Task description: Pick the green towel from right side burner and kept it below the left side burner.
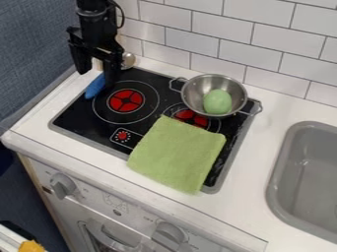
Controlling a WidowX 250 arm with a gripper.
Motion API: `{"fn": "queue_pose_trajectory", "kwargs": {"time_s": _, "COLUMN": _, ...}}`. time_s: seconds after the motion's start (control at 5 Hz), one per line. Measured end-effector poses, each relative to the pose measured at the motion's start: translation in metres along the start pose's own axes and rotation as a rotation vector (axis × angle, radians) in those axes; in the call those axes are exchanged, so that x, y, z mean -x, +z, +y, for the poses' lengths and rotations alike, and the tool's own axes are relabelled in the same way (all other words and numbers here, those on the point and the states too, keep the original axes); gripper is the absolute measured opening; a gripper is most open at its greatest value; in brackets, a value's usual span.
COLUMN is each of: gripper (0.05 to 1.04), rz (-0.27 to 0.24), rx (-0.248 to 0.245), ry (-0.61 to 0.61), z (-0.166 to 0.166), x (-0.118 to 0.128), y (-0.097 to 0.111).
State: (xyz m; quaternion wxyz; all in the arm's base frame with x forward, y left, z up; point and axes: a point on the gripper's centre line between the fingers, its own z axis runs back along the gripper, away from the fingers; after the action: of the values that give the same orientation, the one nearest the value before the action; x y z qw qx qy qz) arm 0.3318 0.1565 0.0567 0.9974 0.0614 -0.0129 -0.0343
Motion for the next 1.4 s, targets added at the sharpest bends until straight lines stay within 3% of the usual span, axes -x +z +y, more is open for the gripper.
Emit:
{"fn": "queue_pose_trajectory", "kwargs": {"time_s": 0.2, "gripper": 0.998, "rz": 0.021, "rx": 0.013, "ry": 0.004, "z": -0.003, "x": 0.003, "y": -0.010}}
{"fn": "queue_pose_trajectory", "kwargs": {"time_s": 0.4, "gripper": 0.998, "rz": 0.043, "rx": 0.037, "ry": -0.053, "z": -0.033, "x": 0.014, "y": -0.013}}
{"fn": "queue_pose_trajectory", "kwargs": {"time_s": 0.6, "gripper": 0.999, "rz": 0.051, "rx": 0.024, "ry": -0.127, "z": -0.068, "x": 0.015, "y": 0.004}}
{"fn": "queue_pose_trajectory", "kwargs": {"time_s": 1.0, "gripper": 0.998, "rz": 0.033, "rx": 0.029, "ry": -0.130, "z": -0.130, "x": 0.018, "y": 0.001}}
{"fn": "queue_pose_trajectory", "kwargs": {"time_s": 1.4, "gripper": 0.998, "rz": 0.010, "rx": 0.071, "ry": -0.064, "z": -0.156, "x": 0.012, "y": 0.005}}
